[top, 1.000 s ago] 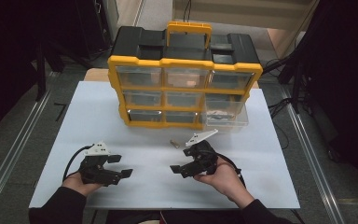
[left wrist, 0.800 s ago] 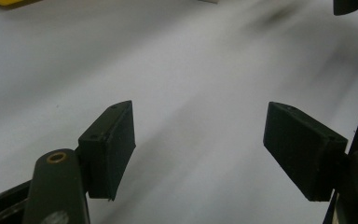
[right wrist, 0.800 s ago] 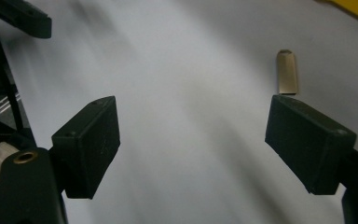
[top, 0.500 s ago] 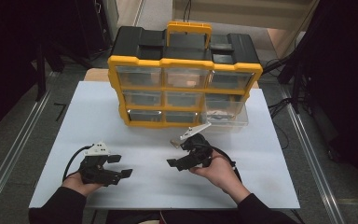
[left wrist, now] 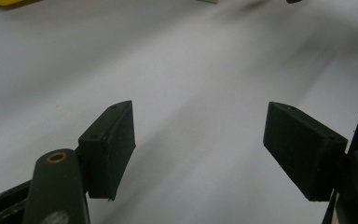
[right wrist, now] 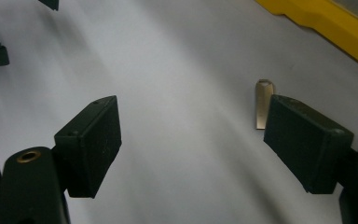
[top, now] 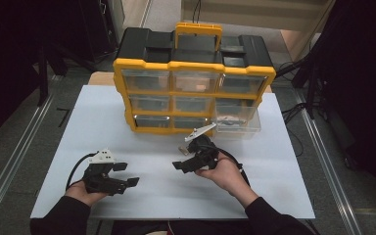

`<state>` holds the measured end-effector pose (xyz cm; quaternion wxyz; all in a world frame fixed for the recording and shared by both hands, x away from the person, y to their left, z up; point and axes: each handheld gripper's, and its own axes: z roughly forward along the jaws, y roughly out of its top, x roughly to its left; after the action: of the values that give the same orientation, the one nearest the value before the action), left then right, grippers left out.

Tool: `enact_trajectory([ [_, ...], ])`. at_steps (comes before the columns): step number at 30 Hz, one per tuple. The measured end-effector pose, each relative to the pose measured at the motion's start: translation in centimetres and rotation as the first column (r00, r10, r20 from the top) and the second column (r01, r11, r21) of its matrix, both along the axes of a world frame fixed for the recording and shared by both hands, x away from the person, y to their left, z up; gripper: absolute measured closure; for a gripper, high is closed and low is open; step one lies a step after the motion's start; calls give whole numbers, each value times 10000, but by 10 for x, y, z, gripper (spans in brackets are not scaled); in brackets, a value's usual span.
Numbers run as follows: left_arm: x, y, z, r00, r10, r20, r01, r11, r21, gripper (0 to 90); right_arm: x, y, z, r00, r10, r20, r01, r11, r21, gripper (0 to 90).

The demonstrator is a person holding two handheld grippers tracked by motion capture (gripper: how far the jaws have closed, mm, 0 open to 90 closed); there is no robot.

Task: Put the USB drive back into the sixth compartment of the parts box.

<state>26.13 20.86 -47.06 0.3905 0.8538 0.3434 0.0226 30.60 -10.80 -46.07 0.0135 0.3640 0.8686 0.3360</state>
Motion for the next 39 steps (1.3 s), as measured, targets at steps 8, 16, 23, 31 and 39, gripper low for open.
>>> enact_trajectory([
  [8, 0, 0, 0, 10000, -14, -5, 14, 10000, -2, 260, 9, 3, -2, 9999, -132, -9, 132, 9999, -97, 179],
  [16, 0, 0, 0, 10000, -4, -35, 4, 10000, -9, 260, 19, 3, -5, 9995, -305, 48, 306, 9994, -155, 187],
  [23, 0, 0, 0, 10000, -16, -30, 16, 10000, 19, 260, 26, 6, -9, 9994, -348, -36, 347, 9991, -237, 197],
  [31, 0, 0, 0, 10000, -26, -46, 26, 10000, 28, 260, 37, 8, -13, 9991, -407, -131, 401, 9984, -392, 201],
  [39, 0, 0, 0, 10000, -32, -50, 32, 10000, 33, 260, 41, 8, -20, 9982, -579, -150, 566, 9954, -771, 206],
])
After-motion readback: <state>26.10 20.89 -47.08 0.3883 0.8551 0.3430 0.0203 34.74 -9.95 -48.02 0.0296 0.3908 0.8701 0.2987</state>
